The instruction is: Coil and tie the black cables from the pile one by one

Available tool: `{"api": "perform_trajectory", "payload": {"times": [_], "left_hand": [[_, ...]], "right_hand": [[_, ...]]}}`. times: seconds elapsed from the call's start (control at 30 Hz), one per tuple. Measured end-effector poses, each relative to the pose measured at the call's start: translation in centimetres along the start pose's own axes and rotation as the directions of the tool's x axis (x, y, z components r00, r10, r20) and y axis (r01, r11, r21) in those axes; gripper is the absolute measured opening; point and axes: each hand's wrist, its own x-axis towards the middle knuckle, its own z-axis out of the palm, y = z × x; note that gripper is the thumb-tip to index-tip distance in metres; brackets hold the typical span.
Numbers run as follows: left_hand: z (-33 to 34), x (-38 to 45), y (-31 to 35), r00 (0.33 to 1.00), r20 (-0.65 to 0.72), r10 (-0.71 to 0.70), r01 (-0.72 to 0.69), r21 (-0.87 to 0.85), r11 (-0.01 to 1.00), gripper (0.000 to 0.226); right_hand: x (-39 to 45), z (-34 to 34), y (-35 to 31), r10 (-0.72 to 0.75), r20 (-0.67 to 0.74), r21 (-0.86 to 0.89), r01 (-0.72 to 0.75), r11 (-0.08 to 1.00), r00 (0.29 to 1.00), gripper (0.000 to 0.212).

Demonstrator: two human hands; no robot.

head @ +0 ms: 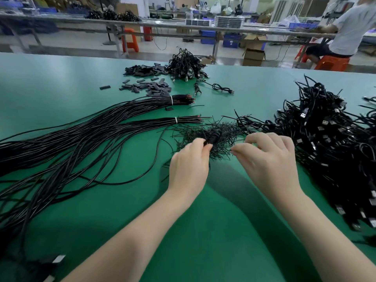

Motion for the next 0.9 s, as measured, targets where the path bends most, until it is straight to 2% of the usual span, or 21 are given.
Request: {"api": "perform_trajectory", "payload": {"times": [0.17, 0.3, 0.43, 0.5, 0.57, 0.63, 0.7, 0.77, 0.8, 0.83, 0.87, 0.9], "left_hand": [[1.1, -0.7, -0.6, 0.985, 0.127, 0.119, -0.132, 0.103, 0.986, 0.027], [1.3, -0.7, -0.7, 0.956, 0.209, 0.203, -0.229, 0.105, 0.968, 0.026], [1.7, -0.1, -0.8, 0.932, 0.269, 0.244, -0.273, 0.076, 0.959, 0.027], [1.9, -0.1, -0.9, 0.923, 0.271, 0.271, -0.305, 0.089, 0.948, 0.028], [2.1, -0.2, -0.9, 0.902, 0.263, 0.342, -0.387, 0.141, 0.911, 0.029], [1.9, -0.3, -0.9, 0.867, 0.241, 0.436, -0.488, 0.229, 0.842, 0.03], [1.5, -0.2, -0.8, 0.824, 0.204, 0.529, -0.566, 0.235, 0.79, 0.034], [1.4, -0.4, -0.6, 0.774, 0.166, 0.611, -0.633, 0.172, 0.755, 0.038], [1.4, -0.7, -0.3, 0.764, 0.129, 0.633, -0.645, 0.119, 0.755, 0.04], [1.5, -1.0, 0.0, 0.775, 0.079, 0.627, -0.631, 0.04, 0.774, 0.039], [1.6, -1.3, 0.4, 0.807, 0.041, 0.589, -0.586, -0.07, 0.808, 0.037], [1.6, -1.6, 0.6, 0.853, 0.031, 0.52, -0.505, -0.198, 0.84, 0.033]], "right_hand": [[0.3, -0.9, -0.4, -0.016, 0.098, 0.04, 0.012, 0.999, 0.995, 0.006], [0.9, -1.3, 0.2, -0.08, 0.187, 0.06, 0.07, 0.996, 0.979, 0.008], [2.1, -1.7, -0.2, -0.046, 0.285, 0.098, 0.018, 0.995, 0.957, 0.009], [3.0, -1.8, -0.5, -0.05, 0.391, 0.106, 0.009, 0.994, 0.919, 0.008], [4.1, -1.8, -0.7, -0.031, 0.553, 0.177, -0.081, 0.981, 0.833, 0.005], [5.4, -1.7, -0.1, 0.001, 0.707, 0.267, -0.269, 0.925, 0.707, 0.008], [7.0, -1.3, 1.6, -0.027, 0.87, 0.318, -0.518, 0.794, 0.492, 0.01], [8.0, -1.0, 3.5, -0.124, 0.971, 0.237, -0.727, 0.645, 0.207, 0.011], [8.0, -0.9, 4.3, -0.185, 0.979, 0.18, -0.798, 0.575, 0.087, 0.009], [7.7, -0.6, 5.0, -0.248, 0.968, 0.151, -0.851, 0.504, 0.025, 0.006], [7.2, -0.3, 5.2, -0.302, 0.953, 0.149, -0.895, 0.42, 0.017, 0.006], [6.5, 0.1, 5.1, -0.325, 0.944, 0.159, -0.934, 0.319, 0.05, 0.012]]}}
